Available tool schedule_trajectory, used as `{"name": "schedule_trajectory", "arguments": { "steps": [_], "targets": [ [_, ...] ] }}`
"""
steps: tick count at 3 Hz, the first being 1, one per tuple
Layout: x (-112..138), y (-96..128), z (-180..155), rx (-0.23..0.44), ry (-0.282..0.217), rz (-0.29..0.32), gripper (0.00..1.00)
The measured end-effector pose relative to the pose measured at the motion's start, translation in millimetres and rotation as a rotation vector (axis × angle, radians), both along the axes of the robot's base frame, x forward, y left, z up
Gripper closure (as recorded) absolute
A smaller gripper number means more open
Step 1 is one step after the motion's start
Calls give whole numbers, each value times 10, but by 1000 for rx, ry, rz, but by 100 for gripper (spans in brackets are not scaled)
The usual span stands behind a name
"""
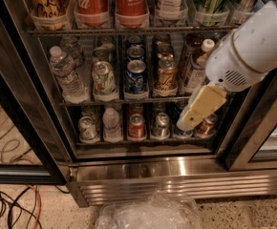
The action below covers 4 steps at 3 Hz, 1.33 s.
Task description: Pick pepsi can from middle shelf of fridge
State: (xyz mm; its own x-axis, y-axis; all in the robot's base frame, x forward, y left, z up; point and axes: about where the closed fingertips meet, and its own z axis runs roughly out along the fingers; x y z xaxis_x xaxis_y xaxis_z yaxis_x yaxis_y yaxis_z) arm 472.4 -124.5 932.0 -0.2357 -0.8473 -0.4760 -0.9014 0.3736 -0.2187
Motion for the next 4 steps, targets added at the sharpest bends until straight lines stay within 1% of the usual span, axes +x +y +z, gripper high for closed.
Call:
{"name": "schedule_trajectory", "arguments": {
  "steps": [1,2,3,4],
  "targets": [
    [46,-5,67,1,-30,-6,0],
    [37,-3,65,0,-28,-5,0],
    [92,162,12,59,-57,-30,0],
    [18,495,-191,185,-67,-100,0]
  ]
}}
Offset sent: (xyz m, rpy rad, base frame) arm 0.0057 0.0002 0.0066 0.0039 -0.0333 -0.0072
